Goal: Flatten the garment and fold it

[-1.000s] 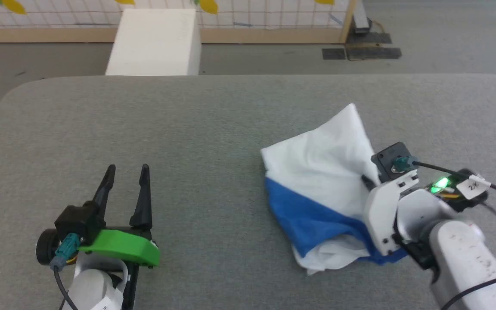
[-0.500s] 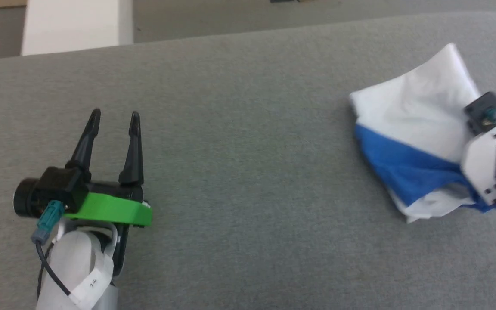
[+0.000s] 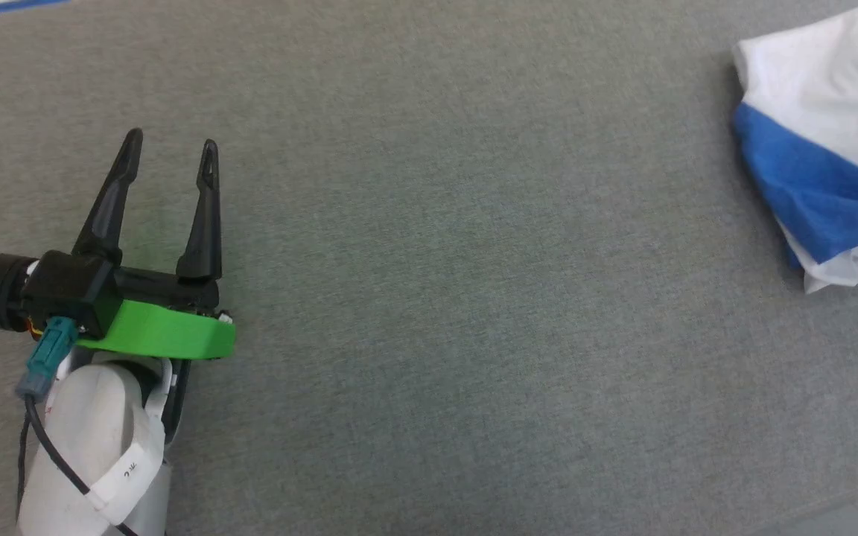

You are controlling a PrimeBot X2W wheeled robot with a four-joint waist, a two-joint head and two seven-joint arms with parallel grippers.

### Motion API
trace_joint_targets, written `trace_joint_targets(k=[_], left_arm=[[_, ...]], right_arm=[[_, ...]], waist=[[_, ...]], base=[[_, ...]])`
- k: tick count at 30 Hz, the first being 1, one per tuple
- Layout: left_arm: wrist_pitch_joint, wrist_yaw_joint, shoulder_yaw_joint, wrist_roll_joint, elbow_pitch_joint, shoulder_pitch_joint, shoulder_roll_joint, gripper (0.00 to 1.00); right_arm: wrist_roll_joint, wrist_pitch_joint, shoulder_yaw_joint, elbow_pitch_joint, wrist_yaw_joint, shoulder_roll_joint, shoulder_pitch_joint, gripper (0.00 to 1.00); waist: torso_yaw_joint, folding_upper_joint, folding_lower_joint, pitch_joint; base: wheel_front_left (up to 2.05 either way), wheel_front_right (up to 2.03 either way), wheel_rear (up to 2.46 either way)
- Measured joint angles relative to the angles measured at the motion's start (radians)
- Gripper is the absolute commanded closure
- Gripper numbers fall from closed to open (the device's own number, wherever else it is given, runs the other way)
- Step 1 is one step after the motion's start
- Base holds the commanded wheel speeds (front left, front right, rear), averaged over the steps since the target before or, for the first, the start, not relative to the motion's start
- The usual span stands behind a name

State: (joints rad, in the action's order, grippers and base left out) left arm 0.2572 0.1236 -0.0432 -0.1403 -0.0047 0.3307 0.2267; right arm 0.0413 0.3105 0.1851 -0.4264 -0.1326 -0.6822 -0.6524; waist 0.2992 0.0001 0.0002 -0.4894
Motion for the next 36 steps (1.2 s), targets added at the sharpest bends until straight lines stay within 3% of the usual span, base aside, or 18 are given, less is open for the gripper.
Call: trace_joint_targets(k=[7, 13, 14, 15, 20, 24, 25, 36], left_arm=[[-0.016, 0.000, -0.008, 0.000, -0.021, 0.008, 0.024, 0.00], [-0.019, 0.000, -0.017, 0.000, -0.032, 0.014, 0.028, 0.00], [-0.019, 0.000, -0.018, -0.001, -0.029, 0.014, 0.032, 0.00], [-0.019, 0.000, -0.018, -0.001, -0.027, 0.014, 0.033, 0.00], [-0.017, -0.002, -0.022, -0.005, -0.005, 0.012, 0.028, 0.00], [-0.007, -0.006, -0.035, -0.017, 0.042, -0.012, -0.002, 0.00], [-0.005, -0.010, -0.040, -0.021, 0.071, -0.048, -0.022, 0.00], [-0.003, -0.022, -0.042, -0.045, 0.128, -0.140, -0.091, 0.00]], right_arm=[[0.079, -0.076, -0.074, -0.057, 0.000, 0.031, -0.021, 1.00], [0.115, -0.105, -0.117, -0.085, 0.000, 0.043, -0.059, 1.00], [0.121, -0.106, -0.136, -0.098, 0.000, 0.051, -0.072, 0.66], [0.122, -0.107, -0.143, -0.103, 0.000, 0.054, -0.073, 0.00], [0.130, -0.096, -0.188, -0.125, 0.000, 0.075, -0.070, 0.00], [0.115, -0.110, -0.280, -0.129, 0.000, 0.108, -0.017, 0.00], [0.070, -0.155, -0.326, -0.095, 0.000, 0.154, 0.029, 0.00], [-0.094, -0.379, -0.365, 0.203, 0.000, 0.324, 0.261, 0.00]], waist=[[0.031, 0.0000, 0.0000, -0.061], [0.009, 0.0000, -0.0001, -0.080], [-0.005, 0.0000, -0.0001, -0.081], [-0.009, 0.0000, -0.0001, -0.079], [-0.019, 0.0000, -0.0001, -0.048], [-0.028, 0.0000, -0.0002, 0.025], [-0.034, 0.0000, -0.0002, 0.077], [-0.085, 0.0000, -0.0003, 0.272]], base=[[0.00, 0.00, 0.00], [0.00, 0.00, 0.00], [0.00, 0.00, 0.00], [0.00, 0.00, 0.00], [0.00, 0.00, 0.00], [0.00, 0.00, 0.00], [0.00, 0.00, 0.00], [0.00, 0.00, 0.00]])
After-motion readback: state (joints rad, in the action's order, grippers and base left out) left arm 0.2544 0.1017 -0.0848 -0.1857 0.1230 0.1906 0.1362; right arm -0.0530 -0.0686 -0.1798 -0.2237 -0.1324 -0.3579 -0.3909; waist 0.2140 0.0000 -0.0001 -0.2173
